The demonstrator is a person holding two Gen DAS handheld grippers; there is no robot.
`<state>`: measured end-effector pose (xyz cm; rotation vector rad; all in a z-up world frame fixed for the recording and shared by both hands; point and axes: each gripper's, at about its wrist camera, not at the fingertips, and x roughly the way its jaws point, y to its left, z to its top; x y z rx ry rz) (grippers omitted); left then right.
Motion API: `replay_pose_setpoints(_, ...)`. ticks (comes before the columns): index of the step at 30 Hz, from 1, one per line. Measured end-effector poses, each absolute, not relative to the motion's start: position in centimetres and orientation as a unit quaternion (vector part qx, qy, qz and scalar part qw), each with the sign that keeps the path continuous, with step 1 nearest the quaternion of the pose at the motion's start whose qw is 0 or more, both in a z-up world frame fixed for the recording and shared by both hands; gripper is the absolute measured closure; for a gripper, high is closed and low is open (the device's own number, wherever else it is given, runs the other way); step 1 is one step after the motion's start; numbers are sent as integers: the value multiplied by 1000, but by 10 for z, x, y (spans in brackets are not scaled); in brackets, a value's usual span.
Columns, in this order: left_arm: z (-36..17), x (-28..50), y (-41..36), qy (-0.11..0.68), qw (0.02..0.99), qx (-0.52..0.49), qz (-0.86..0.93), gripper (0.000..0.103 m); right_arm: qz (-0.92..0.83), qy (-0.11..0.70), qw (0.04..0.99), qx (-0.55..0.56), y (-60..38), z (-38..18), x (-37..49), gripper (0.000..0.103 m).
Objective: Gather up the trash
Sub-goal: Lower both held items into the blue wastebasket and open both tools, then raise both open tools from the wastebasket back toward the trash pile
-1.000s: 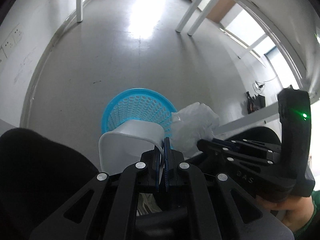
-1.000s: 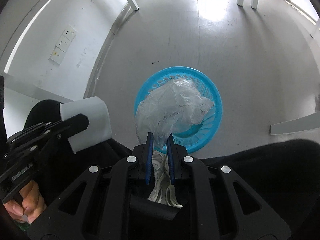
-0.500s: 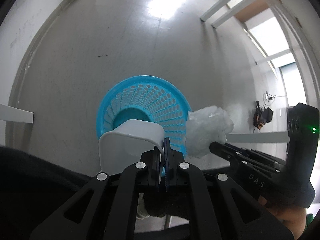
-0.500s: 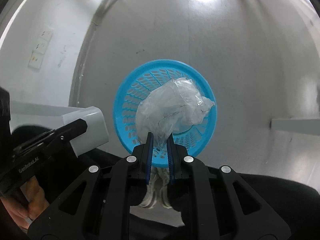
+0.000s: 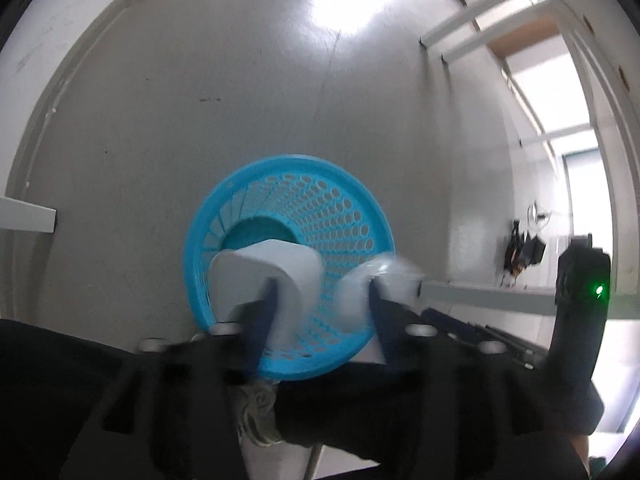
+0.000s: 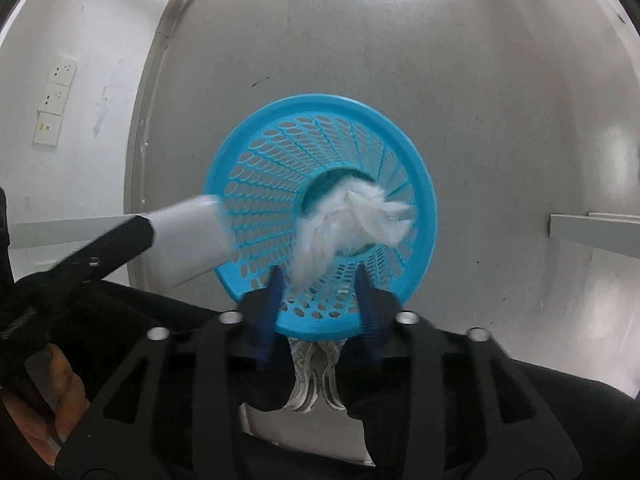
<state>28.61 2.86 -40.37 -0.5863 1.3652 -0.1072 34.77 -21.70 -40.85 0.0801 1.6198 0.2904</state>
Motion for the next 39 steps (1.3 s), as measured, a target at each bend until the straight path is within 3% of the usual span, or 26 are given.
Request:
replay_pose_setpoints(9, -394, 280, 21, 626, 743, -233, -43, 55, 132, 701, 701, -3, -207, -391, 336, 59)
replay_pose_setpoints(17, -376, 263, 16, 629, 754, -188, -30, 55, 129, 658, 741, -37, -207, -350, 310, 47)
replay_pose_setpoints(29, -325, 213, 8, 597, 786, -152, -40, 53, 149, 596, 787, -47, -221, -283, 250, 38)
replay_pose_setpoints(33, -305, 192, 12, 582, 799, -143, -48, 48, 166, 575, 801, -32, -230, -253, 227, 34)
replay_pose_setpoints(39, -259, 160, 9, 527, 839, -118, -61, 30, 181, 528, 829, -23, -245, -208, 190, 26)
